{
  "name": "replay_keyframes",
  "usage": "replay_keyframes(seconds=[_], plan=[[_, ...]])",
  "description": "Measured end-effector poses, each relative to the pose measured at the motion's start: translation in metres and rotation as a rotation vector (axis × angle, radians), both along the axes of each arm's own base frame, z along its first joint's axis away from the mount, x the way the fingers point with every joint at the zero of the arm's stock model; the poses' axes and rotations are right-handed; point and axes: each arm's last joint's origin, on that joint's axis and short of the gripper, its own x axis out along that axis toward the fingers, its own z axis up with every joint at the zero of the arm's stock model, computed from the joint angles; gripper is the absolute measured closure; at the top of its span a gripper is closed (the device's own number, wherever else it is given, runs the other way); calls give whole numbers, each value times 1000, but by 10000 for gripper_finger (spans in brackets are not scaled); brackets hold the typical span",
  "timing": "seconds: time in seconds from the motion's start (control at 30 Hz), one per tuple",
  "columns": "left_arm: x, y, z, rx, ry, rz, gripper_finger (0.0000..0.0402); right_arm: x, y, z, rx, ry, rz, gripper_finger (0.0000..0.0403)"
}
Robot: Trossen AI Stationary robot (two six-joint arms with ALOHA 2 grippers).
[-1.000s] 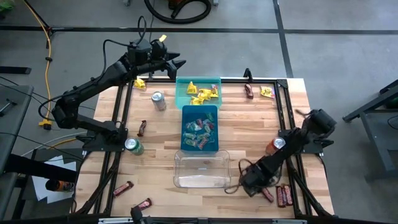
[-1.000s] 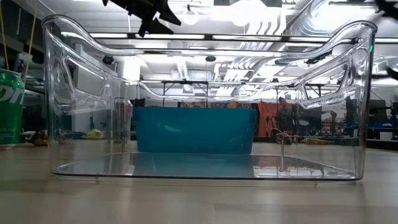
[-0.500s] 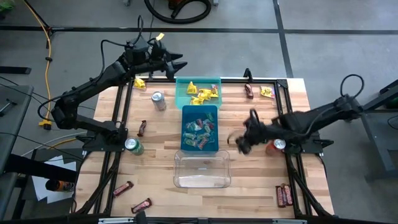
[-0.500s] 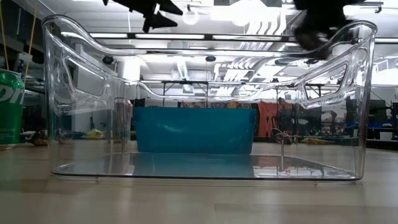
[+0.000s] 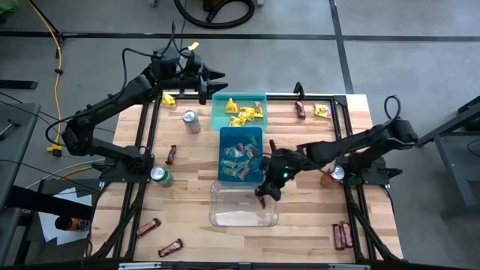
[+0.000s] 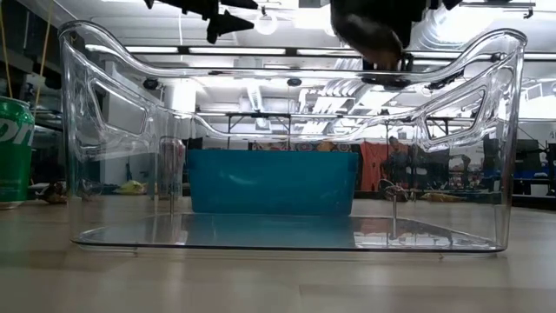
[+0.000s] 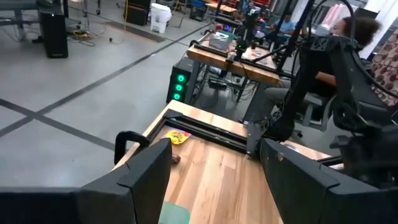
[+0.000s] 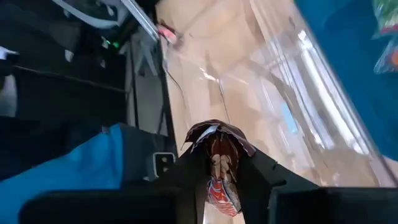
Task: Sort candy
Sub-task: Put the brown candy into the transparent bin
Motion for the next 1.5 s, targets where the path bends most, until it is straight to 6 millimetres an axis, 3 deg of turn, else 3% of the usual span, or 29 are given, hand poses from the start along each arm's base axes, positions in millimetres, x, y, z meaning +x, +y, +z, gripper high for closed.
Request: replay_keyframes(seconds=[0.13, 0.27, 0.5, 0.67, 0.8, 0.93, 1.17, 1.33, 1.5], plan=[[4, -6, 0, -42, -9, -14, 169, 3, 3, -9, -44, 101, 10, 314], [15, -23, 1, -100, -27, -69, 170, -1, 4, -11, -150, 107, 66, 258], [40, -75, 2, -115, -26, -74, 170, -6, 13, -10, -311, 16, 259, 155], [50, -112, 2, -145, -28, -58, 170, -12, 14, -11, -391, 3, 360, 134], [53, -135, 2, -139, -34, -73, 170, -26, 5, 2, -444, 8, 370, 133], [55, -146, 6, -132, -68, -102, 170, -46, -8, 25, -538, 0, 245, 133], [47, -149, 18, -127, -66, -171, 170, -74, -26, 61, -679, -70, -129, 133], [28, -151, 29, -90, -35, -201, 170, -80, -33, 69, -716, -76, -334, 133], [8, -155, 36, -116, -24, -286, 170, -79, -38, 68, -690, -56, -425, 133]])
